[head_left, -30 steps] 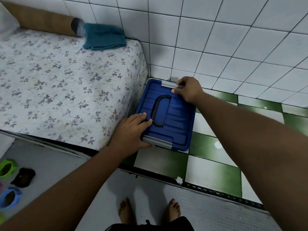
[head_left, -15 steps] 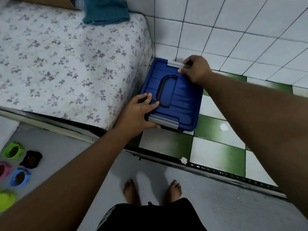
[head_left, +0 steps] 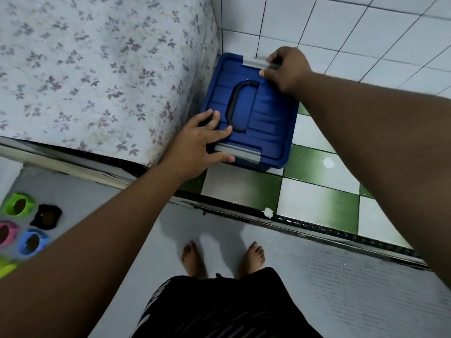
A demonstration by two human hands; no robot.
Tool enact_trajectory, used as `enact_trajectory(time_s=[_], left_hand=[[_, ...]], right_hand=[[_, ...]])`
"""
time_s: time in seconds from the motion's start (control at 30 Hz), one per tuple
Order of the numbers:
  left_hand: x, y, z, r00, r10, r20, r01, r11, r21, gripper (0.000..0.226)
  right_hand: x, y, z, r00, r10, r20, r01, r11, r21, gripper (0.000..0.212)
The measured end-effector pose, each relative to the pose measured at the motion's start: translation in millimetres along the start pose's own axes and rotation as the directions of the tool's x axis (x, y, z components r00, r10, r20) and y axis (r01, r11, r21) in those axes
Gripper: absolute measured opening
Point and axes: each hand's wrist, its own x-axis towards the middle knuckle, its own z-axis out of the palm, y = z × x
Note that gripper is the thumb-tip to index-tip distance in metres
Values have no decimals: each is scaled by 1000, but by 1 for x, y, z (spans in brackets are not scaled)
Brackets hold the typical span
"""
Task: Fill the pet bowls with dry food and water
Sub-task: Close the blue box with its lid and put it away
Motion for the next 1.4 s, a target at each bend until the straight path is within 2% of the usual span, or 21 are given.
enact_trajectory(time_s=[0.17,0.33,0.47,0.53,0.57,0.6,0.67,0.7,0.77,0.83,0.9,1.0,1.07,1.13,1.3,1.4], left_hand=[[0,2,-1,999,-34,5,34,998,-46,77],[0,1,-1,996,-72,59,81,983,-162,76],[-2,-2,-2,993,-84,85,96,983,-154,75],[-9,-2,4,993,-112,34,116,979,-169,72],[-14,1,7,985,-173,-23,162,956,-243,71],[-19,4,13,955,-278,-100,222,900,-375,72],[-25,10,26,823,-542,-170,315,684,-658,76],[-24,13,34,762,-630,-153,328,578,-747,76],[-18,22,45,706,-701,-97,332,449,-829,62],[-7,35,45,706,-697,-126,330,481,-812,46],[3,45,40,729,-663,-173,307,542,-782,44],[13,47,33,829,-542,-141,336,682,-650,59],[17,43,33,892,-443,-84,355,804,-477,76],[17,41,32,923,-379,-58,341,880,-330,85],[-9,41,26,941,-338,17,334,923,-191,93],[-38,35,23,960,-280,26,280,942,-185,97]], right_hand=[[0,0,1,1000,-3,-9,2,1000,-29,32],[-2,3,-1,1000,28,-14,-28,1000,-9,35],[-12,9,-6,997,75,-23,-74,997,11,36],[-21,14,-12,994,105,-44,-104,994,10,35],[-26,17,-16,991,119,-61,-119,993,3,34],[-34,21,-21,988,134,-82,-134,991,-5,35],[-52,30,-32,980,160,-116,-166,985,-43,38],[-61,35,-36,978,169,-125,-179,981,-79,41],[-80,43,-41,977,169,-130,-187,972,-142,44],[-98,54,-39,978,170,-124,-188,971,-147,44],[-118,64,-34,978,178,-113,-189,977,-102,48],[-147,74,-28,981,179,-79,-179,984,13,63],[-161,77,-21,987,145,-64,-147,989,-31,67],[-174,79,-15,990,130,-56,-135,987,-92,73],[-210,75,-3,983,173,-66,-173,985,7,100],[-242,71,8,977,187,-100,-188,982,-7,104]])
